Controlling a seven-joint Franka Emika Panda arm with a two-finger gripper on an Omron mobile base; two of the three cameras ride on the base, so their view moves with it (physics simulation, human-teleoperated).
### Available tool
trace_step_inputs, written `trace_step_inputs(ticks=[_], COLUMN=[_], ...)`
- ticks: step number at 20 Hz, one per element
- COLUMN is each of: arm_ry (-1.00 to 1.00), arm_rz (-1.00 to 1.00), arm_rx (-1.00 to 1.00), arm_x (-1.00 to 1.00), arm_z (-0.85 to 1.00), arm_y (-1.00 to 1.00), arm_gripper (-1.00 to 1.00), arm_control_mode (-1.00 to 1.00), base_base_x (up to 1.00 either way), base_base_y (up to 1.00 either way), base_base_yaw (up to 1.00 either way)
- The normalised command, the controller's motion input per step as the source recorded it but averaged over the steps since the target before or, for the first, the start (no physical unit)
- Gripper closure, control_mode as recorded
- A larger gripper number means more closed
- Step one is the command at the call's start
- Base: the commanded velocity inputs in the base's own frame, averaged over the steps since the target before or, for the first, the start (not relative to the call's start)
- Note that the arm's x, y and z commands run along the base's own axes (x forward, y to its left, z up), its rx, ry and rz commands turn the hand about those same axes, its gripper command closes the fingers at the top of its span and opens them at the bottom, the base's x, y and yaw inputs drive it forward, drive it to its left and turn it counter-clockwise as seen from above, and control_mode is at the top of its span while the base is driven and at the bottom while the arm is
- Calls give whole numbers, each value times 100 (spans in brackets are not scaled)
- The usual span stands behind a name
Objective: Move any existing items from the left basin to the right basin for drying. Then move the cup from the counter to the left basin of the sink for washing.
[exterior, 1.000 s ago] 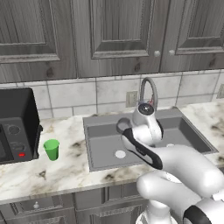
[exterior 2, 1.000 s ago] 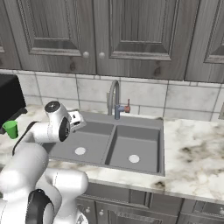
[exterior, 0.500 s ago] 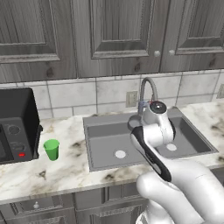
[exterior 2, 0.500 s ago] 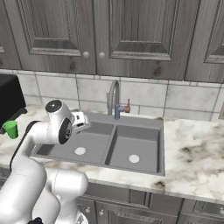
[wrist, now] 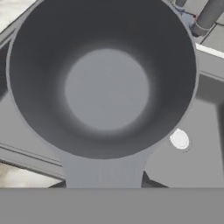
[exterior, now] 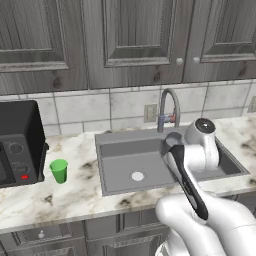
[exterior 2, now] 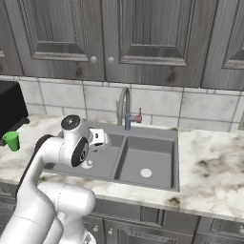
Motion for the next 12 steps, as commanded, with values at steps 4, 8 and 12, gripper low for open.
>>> trace_step_inputs(ticks=[4, 8, 12], arm_ry=[0, 0, 0], arm_rz=[-8, -8, -5], arm_rx=[6, 7, 7], arm_x=[-8, 0, 0], arm_z=[7, 1, 0], arm_y=[-58, -70, -75], arm_gripper=[100, 100, 100], arm_control_mode=[-100, -100, -100], base_base_x=[0, 0, 0], base_base_y=[0, 0, 0], base_base_yaw=[0, 0, 0])
